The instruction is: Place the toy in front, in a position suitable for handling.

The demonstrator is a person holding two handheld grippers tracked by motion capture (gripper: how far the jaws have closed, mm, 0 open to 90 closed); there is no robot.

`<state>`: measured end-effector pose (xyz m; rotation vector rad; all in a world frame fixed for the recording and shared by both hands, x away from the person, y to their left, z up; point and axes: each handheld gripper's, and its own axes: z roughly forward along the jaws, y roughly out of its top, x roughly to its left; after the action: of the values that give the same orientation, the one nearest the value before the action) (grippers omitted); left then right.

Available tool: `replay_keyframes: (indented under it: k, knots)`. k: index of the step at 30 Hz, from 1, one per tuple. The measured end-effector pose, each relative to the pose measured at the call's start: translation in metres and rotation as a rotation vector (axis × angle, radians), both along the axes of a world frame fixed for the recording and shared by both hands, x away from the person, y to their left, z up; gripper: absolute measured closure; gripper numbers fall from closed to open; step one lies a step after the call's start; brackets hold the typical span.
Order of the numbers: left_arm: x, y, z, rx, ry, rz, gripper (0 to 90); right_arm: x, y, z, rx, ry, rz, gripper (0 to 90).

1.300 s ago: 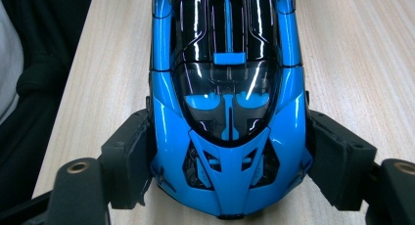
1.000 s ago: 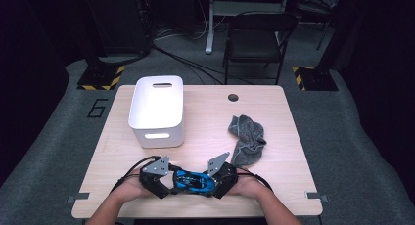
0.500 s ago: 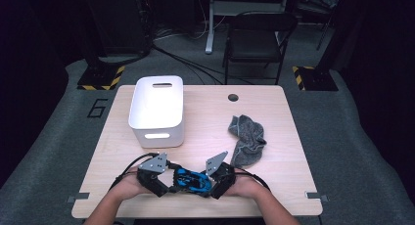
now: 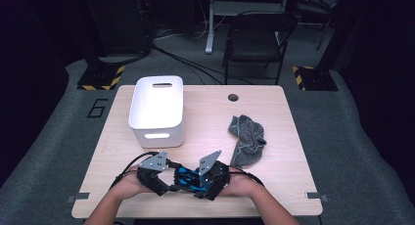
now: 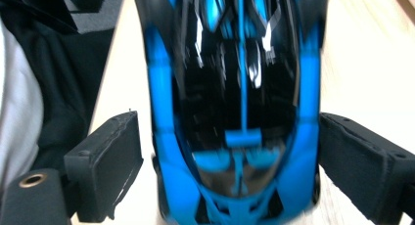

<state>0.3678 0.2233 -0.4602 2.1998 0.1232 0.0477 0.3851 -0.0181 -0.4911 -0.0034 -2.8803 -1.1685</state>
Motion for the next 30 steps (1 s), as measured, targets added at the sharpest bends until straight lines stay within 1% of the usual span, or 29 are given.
replay_keyframes:
  k: [3,5,7,9,12,13,14,15,16,17,19,20,25,28,30]
  knots:
    - [0.0,0.0,0.0,-0.002,0.0,-0.005,26.0,-0.001,0.005,0.002,0.007,-0.005,0.005,10.9]
    - [0.0,0.0,0.0,-0.004,0.0,-0.005,26.0,0.0,0.012,0.004,0.007,0.002,0.019,13.0]
    - [0.0,0.0,0.001,0.0,-0.005,-0.006,26.0,0.001,0.017,0.004,-0.009,0.002,0.033,14.2]
    - [0.001,0.0,0.001,0.0,-0.007,-0.009,26.0,0.001,0.02,0.005,-0.016,0.016,0.032,14.9]
    - [0.001,0.0,0.001,-0.006,-0.003,-0.004,26.0,0.003,0.023,0.006,-0.012,0.032,0.035,16.4]
    - [0.001,0.0,0.001,-0.005,-0.003,-0.004,26.0,0.004,0.024,0.005,-0.009,0.021,0.041,16.3]
    - [0.001,0.0,0.001,-0.006,-0.003,-0.004,26.0,0.003,0.025,0.005,-0.013,0.034,0.034,16.4]
    - [0.001,0.0,0.001,-0.007,-0.003,-0.004,26.0,0.003,0.026,0.005,-0.015,0.034,0.038,16.5]
    - [0.001,0.0,0.001,0.0,-0.009,-0.008,26.0,0.003,0.027,0.005,-0.013,0.032,0.037,16.8]
    - [0.001,0.0,0.001,-0.001,-0.008,-0.008,26.0,0.004,0.028,0.004,-0.002,0.014,0.051,17.1]
    - [0.001,0.0,0.001,-0.002,-0.008,-0.008,26.0,0.004,0.029,0.005,-0.003,0.022,0.042,17.7]
    - [0.001,0.0,0.001,-0.002,-0.009,-0.008,26.0,0.003,0.029,0.005,-0.012,0.034,0.037,18.1]
    - [0.001,0.0,0.001,-0.003,-0.009,-0.009,26.0,0.004,0.031,0.005,0.0,0.014,0.039,21.3]
    - [0.001,-0.001,0.001,-0.01,-0.005,-0.004,26.0,0.004,0.031,0.006,-0.004,0.015,0.036,22.3]
    - [0.001,-0.001,0.001,-0.01,-0.004,-0.004,26.0,0.004,0.033,0.005,0.004,-0.003,0.038,23.8]
